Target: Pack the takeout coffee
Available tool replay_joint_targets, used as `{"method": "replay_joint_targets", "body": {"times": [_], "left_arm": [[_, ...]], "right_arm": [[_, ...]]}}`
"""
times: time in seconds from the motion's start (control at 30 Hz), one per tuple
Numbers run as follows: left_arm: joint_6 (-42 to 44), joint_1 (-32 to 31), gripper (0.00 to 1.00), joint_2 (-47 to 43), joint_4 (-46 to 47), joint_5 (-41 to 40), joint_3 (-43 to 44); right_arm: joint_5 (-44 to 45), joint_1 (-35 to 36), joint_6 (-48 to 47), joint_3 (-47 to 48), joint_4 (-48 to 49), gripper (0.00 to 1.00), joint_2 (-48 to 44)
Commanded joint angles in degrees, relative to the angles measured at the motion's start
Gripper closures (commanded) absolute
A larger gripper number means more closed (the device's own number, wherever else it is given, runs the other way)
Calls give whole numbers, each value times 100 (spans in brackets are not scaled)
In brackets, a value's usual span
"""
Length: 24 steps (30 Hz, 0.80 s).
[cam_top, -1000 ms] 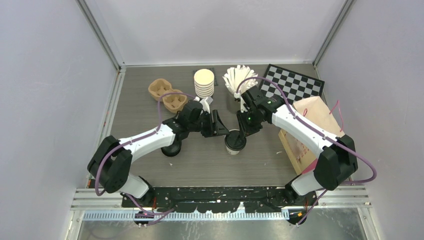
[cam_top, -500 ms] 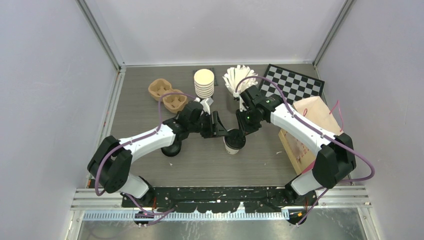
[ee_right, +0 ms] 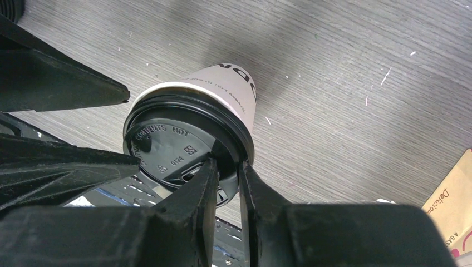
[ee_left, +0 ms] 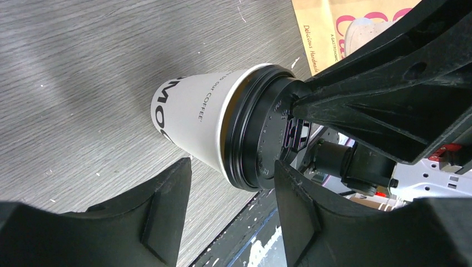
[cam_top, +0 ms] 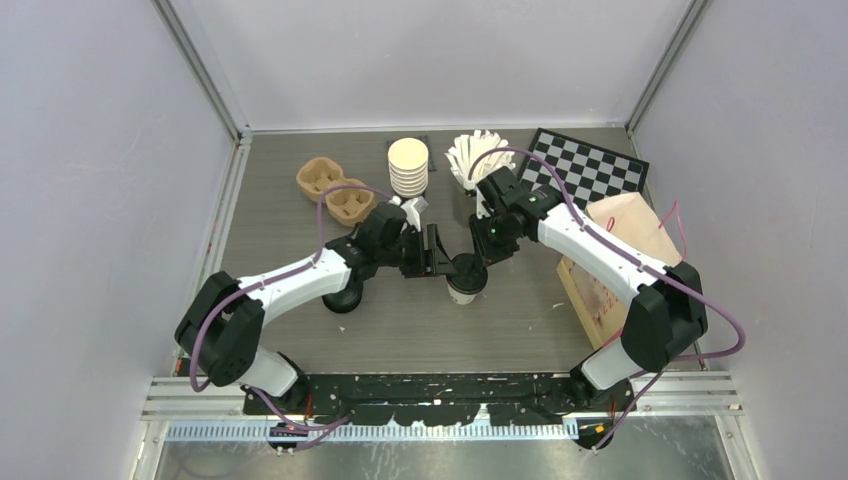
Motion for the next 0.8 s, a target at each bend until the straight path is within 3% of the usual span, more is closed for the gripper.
{"method": "replay_joint_targets", "body": {"times": [0.0, 0.17, 0.33, 0.77], "left_arm": [[147, -21, 42, -62, 52, 30, 221], [205, -22, 43, 25, -41, 7, 305], [196, -21, 50, 77, -71, 10, 356], [281, -21, 48, 128, -310, -164, 454]], "right_arm": [[63, 31, 25, 286, 116, 76, 54], [9, 29, 45, 364, 44, 77, 47], [-34, 20, 124, 470, -56, 78, -17], [44, -79, 56, 563, -189, 75, 231]]}}
